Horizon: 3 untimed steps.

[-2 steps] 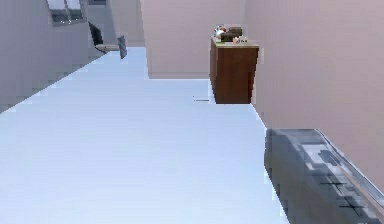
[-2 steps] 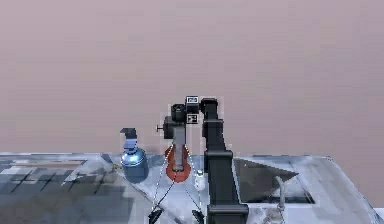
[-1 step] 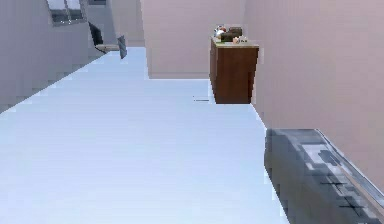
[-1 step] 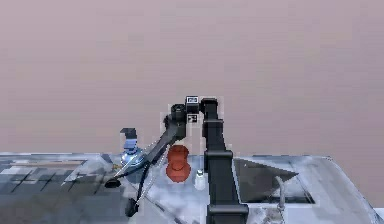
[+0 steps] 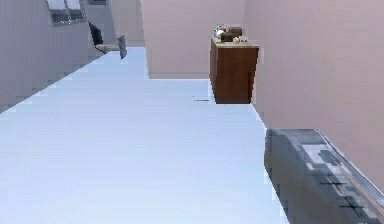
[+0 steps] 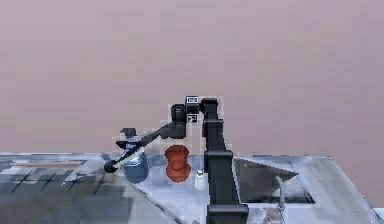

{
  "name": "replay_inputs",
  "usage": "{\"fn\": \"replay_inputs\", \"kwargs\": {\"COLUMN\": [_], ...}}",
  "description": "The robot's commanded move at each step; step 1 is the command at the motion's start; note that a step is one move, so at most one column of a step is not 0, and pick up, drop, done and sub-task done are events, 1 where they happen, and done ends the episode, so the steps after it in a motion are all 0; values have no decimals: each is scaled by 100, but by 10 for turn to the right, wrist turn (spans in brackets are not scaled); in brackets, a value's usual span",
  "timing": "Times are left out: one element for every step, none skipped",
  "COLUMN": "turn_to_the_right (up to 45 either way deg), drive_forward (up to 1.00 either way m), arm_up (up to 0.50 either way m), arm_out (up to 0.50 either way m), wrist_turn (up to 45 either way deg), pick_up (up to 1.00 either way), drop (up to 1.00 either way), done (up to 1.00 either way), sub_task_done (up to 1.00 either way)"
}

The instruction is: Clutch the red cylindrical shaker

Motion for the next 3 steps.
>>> {"fn": "replay_inputs", "kwargs": {"turn_to_the_right": [0, 0, 0], "drive_forward": [0, 0, 0], "arm_up": [0, 0, -30], "arm_out": [0, 0, 0], "wrist_turn": [450, 300, 0], "pick_up": [0, 0, 0], "drop": [0, 0, 0], "done": [0, 0, 0], "sub_task_done": [0, 0, 0]}}
